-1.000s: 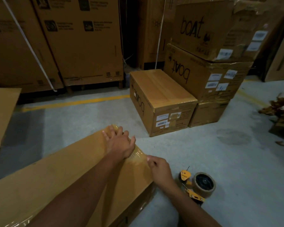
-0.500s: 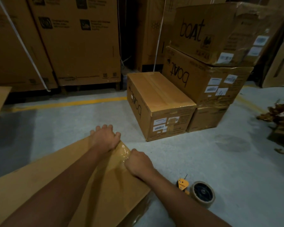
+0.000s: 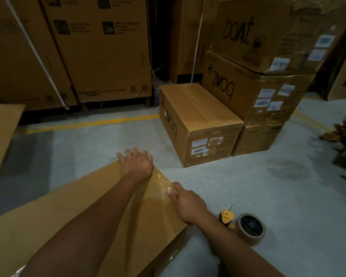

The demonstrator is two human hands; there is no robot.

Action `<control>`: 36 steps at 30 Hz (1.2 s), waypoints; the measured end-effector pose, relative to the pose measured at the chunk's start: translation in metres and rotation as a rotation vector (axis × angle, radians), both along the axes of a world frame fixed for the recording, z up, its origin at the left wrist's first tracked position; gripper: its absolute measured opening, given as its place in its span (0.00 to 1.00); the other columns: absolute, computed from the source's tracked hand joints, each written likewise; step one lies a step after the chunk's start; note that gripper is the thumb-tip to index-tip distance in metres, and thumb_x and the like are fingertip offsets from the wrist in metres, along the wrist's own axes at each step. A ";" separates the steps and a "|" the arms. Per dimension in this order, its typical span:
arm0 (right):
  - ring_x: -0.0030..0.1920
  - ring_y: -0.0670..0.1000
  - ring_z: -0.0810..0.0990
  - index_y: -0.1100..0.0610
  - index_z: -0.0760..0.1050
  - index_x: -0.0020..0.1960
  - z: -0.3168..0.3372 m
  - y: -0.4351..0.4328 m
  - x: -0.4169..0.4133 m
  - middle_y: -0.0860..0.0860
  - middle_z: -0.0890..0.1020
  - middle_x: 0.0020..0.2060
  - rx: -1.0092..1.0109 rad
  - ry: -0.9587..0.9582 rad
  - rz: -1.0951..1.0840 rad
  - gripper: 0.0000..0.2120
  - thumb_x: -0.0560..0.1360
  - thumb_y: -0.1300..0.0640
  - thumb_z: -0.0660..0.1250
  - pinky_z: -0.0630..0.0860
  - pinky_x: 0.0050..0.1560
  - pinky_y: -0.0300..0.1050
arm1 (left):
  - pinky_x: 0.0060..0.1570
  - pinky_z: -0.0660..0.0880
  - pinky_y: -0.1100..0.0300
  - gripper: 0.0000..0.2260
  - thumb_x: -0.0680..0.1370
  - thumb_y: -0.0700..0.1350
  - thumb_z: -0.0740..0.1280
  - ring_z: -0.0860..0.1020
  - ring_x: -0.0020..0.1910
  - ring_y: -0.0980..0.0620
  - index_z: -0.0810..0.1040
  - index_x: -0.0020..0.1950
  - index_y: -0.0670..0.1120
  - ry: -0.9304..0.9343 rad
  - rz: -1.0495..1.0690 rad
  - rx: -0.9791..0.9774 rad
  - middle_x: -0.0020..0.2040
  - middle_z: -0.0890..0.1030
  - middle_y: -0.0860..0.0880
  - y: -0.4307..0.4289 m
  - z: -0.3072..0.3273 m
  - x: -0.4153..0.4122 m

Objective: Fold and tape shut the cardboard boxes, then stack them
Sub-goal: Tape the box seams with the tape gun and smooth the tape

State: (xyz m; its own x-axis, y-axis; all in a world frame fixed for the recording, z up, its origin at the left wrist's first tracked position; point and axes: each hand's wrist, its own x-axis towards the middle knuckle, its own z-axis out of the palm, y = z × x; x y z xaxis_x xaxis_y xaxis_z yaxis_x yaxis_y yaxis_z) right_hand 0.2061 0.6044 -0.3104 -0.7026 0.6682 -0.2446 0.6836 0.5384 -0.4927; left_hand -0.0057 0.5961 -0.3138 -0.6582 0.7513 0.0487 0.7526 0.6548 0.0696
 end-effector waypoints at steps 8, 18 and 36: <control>0.65 0.59 0.75 0.56 0.72 0.70 0.002 0.003 -0.006 0.57 0.76 0.67 -0.164 -0.062 -0.170 0.29 0.84 0.38 0.47 0.70 0.65 0.53 | 0.76 0.38 0.37 0.26 0.84 0.61 0.42 0.41 0.80 0.43 0.57 0.80 0.55 -0.162 -0.286 0.014 0.82 0.46 0.47 -0.047 -0.005 0.052; 0.62 0.62 0.76 0.62 0.74 0.65 0.017 -0.047 0.055 0.62 0.78 0.63 -0.289 0.038 -0.605 0.28 0.85 0.42 0.48 0.70 0.56 0.50 | 0.75 0.45 0.36 0.24 0.85 0.56 0.47 0.48 0.81 0.44 0.56 0.81 0.51 -0.250 -0.357 -0.074 0.82 0.51 0.49 -0.130 0.018 0.157; 0.41 0.59 0.81 0.66 0.75 0.44 0.032 -0.232 0.072 0.61 0.81 0.39 -1.130 0.486 -0.778 0.12 0.81 0.62 0.57 0.79 0.43 0.55 | 0.73 0.39 0.32 0.21 0.85 0.57 0.49 0.49 0.81 0.47 0.64 0.77 0.56 -0.191 0.033 0.102 0.81 0.56 0.54 -0.293 0.015 0.225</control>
State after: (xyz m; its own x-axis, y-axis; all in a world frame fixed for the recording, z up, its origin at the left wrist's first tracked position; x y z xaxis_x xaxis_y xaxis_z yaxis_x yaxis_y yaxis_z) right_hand 0.2780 0.3720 -0.2782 -0.4248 0.5274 -0.7358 0.2610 -0.7069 -0.6574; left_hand 0.2192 0.3033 -0.2991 -0.6868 0.7269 -0.0044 0.6977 0.6609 0.2764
